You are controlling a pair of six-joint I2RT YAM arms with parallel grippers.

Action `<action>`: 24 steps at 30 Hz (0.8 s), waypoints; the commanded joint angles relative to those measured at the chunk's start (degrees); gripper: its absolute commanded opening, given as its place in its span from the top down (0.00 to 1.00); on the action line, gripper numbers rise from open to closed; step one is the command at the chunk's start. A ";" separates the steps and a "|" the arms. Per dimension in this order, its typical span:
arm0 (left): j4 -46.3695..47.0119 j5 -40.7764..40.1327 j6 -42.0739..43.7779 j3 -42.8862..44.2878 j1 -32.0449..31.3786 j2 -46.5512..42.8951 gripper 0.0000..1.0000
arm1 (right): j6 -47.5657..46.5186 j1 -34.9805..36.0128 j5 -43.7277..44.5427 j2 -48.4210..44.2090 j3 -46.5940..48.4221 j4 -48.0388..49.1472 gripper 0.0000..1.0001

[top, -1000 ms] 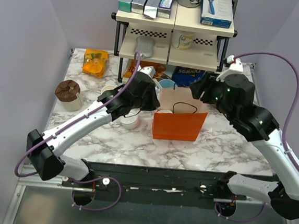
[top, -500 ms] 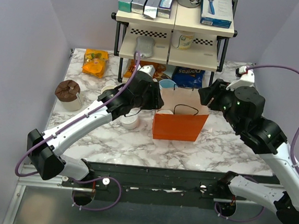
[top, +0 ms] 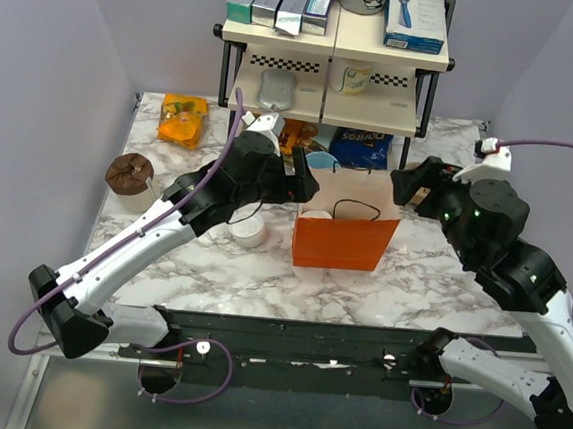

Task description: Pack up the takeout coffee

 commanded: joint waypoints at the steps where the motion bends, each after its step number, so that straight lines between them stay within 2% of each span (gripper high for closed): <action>1: -1.97 -6.55 1.98 3.73 -0.07 -4.81 0.01 | -1.60 0.43 5.27 -3.25 -1.09 0.15 0.07; 3: -2.95 -10.58 1.90 3.91 0.19 -6.73 0.01 | -2.57 0.34 7.21 -5.01 -1.96 -0.11 0.00; 8: -4.27 -11.75 1.98 3.12 4.93 -9.20 0.01 | -4.24 0.34 14.86 -8.00 -4.25 -0.81 0.00; 12: -2.08 -8.07 2.86 2.42 11.16 -6.93 0.01 | -5.20 0.34 15.83 -11.16 -7.14 -0.82 0.00; 15: 1.69 -0.52 4.26 2.25 16.35 -3.34 0.01 | -5.82 0.25 16.97 -14.06 -11.10 -0.82 0.00; 17: 6.24 4.39 5.58 1.63 17.76 -1.57 0.01 | -5.91 0.34 17.41 -16.42 -14.16 -0.82 0.00; 20: 11.17 7.13 6.99 0.93 19.61 1.95 0.01 | -5.30 0.34 17.94 -18.89 -16.11 -1.69 0.00; 24: 18.31 7.24 13.05 -0.74 19.88 6.25 0.05 | -3.01 0.34 19.34 -20.74 -16.73 -3.98 0.00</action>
